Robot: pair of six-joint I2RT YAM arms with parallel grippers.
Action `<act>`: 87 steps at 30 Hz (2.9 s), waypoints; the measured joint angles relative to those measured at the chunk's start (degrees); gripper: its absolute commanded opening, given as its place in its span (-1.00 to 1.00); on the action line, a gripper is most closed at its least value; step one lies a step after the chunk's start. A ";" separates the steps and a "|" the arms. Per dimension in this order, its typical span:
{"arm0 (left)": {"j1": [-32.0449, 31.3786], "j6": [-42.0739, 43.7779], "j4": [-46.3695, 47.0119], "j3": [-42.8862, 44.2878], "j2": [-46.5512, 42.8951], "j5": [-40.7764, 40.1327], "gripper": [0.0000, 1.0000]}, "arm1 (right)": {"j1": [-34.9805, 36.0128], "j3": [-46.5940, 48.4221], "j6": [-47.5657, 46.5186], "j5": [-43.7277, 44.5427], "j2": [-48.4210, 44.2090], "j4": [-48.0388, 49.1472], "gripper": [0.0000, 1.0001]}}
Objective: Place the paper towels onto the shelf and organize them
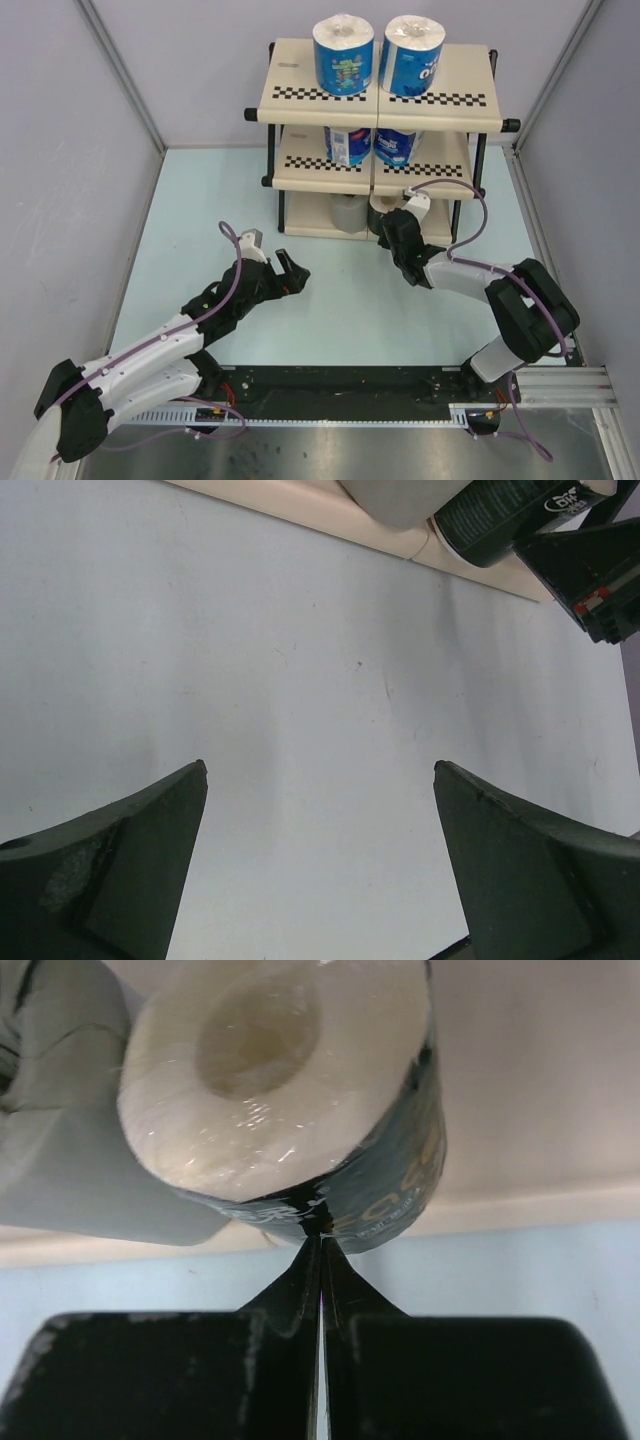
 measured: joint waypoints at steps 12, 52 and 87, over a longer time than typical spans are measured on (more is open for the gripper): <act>0.00 0.00 -0.02 -0.02 0.02 0.00 1.00 | 0.79 2.38 -2.54 0.61 3.45 3.21 -1.00; 0.00 0.09 2.08 -2.75 0.24 1.44 1.00 | -6.01 -14.58 -0.59 -14.99 10.73 49.16 -1.00; 0.00 0.44 2.62 -3.30 0.81 1.62 1.00 | -6.78 -19.85 -3.78 -4.20 9.57 61.02 -1.00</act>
